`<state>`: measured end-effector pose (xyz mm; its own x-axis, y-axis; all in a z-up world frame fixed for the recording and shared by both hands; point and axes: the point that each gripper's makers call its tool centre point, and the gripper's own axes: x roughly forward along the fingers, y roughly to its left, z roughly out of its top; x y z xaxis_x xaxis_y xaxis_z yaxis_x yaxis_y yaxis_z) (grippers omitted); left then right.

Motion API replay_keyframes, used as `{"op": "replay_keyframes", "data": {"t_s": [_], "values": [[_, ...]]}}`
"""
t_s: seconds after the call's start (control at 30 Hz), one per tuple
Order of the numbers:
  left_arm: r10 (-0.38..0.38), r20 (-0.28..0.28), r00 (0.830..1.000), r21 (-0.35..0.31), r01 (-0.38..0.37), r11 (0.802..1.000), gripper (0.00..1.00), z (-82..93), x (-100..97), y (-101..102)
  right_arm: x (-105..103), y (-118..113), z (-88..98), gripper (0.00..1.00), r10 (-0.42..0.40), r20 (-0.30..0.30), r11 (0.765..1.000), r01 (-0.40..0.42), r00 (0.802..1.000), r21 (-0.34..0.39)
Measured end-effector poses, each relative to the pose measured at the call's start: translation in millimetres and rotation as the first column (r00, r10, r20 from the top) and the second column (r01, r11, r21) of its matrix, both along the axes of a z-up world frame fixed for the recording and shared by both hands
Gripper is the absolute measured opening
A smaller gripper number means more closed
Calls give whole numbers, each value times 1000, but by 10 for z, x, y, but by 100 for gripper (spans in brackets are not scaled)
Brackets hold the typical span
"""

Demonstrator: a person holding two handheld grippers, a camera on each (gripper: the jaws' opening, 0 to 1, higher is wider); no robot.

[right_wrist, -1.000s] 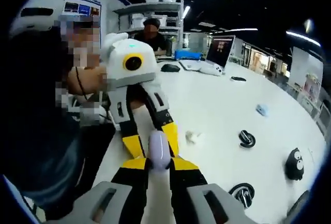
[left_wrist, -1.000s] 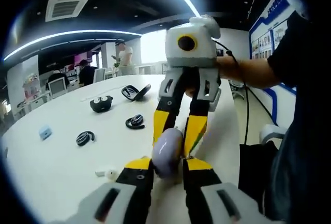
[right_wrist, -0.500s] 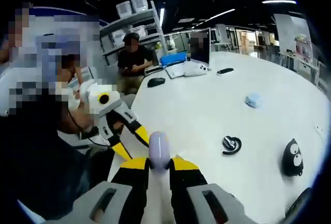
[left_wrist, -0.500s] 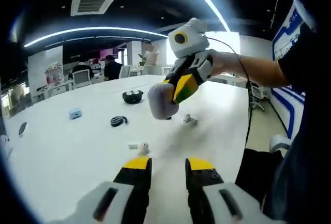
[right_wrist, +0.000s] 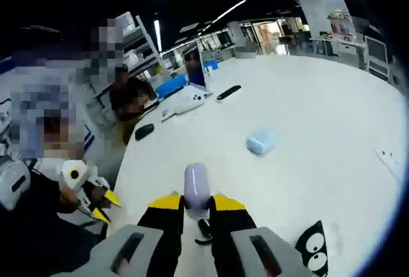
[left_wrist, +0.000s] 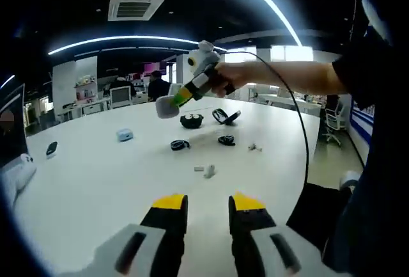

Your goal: Pick up the earbuds from the table and place the earbuds into the earbud case

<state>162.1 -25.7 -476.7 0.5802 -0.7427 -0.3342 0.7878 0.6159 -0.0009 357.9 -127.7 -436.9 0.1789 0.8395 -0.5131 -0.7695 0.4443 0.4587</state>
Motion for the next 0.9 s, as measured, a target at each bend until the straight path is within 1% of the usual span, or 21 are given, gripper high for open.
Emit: {"op": "replay_keyframes", "data": {"t_s": [0.07, 0.13, 0.2, 0.23, 0.27, 0.3, 0.4, 0.43, 0.5, 0.6, 0.7, 0.8, 0.83, 0.9], "values": [[10, 2, 1000, 18, -10, 1000, 28, -9, -35, 80, 167, 8, -63, 15, -24, -44, 1000, 24, 999, -7], [18, 0, 1000, 28, -18, 999, 28, -18, -64, 147, 313, -5, -127, 15, -53, -69, 998, 51, 996, -29], [32, -3, 999, 35, -32, 999, 29, -20, -89, 220, 451, -25, -215, 15, -88, -111, 995, 82, 990, -56], [38, -3, 999, 36, -38, 999, 30, -18, -94, 246, 521, -23, -250, 15, -106, -122, 993, 99, 987, -60], [48, -4, 999, 37, -48, 998, 31, -13, -101, 286, 564, -9, -289, 15, -119, -148, 992, 111, 982, -60], [58, -5, 998, 35, -58, 998, 31, -9, -107, 325, 605, 0, -311, 15, -121, -155, 992, 113, 981, -56], [89, -10, 996, 37, -89, 995, 34, -16, -136, 472, 676, 19, -372, 15, -138, -214, 990, 129, 967, -58], [91, -11, 996, 38, -91, 995, 35, -18, -141, 488, 683, 20, -378, 15, -141, -220, 990, 131, 965, -59], [111, -28, 993, 33, -110, 993, 37, -35, -183, 615, 741, 12, -408, 15, -167, -266, 986, 154, 950, -68], [147, -38, 988, 25, -146, 989, 44, -32, -206, 737, 784, 13, -426, 15, -181, -373, 983, 171, 910, -60], [176, -27, 984, 0, -176, 984, 53, 10, -199, 801, 887, -6, -447, 15, -188, -395, 982, 180, 899, -58], [199, -22, 980, -30, -200, 979, 60, 48, -190, 843, 999, -14, -468, 15, -208, -417, 978, 203, 885, -58], [214, -39, 976, -53, -216, 975, 61, 54, -185, 861, 998, -9, -484, 15, -205, -438, 978, 199, 875, -60], [229, -44, 973, -62, -231, 971, 63, 56, -176, 879, 943, 10, -530, 15, -182, -476, 983, 169, 861, -69]]}}
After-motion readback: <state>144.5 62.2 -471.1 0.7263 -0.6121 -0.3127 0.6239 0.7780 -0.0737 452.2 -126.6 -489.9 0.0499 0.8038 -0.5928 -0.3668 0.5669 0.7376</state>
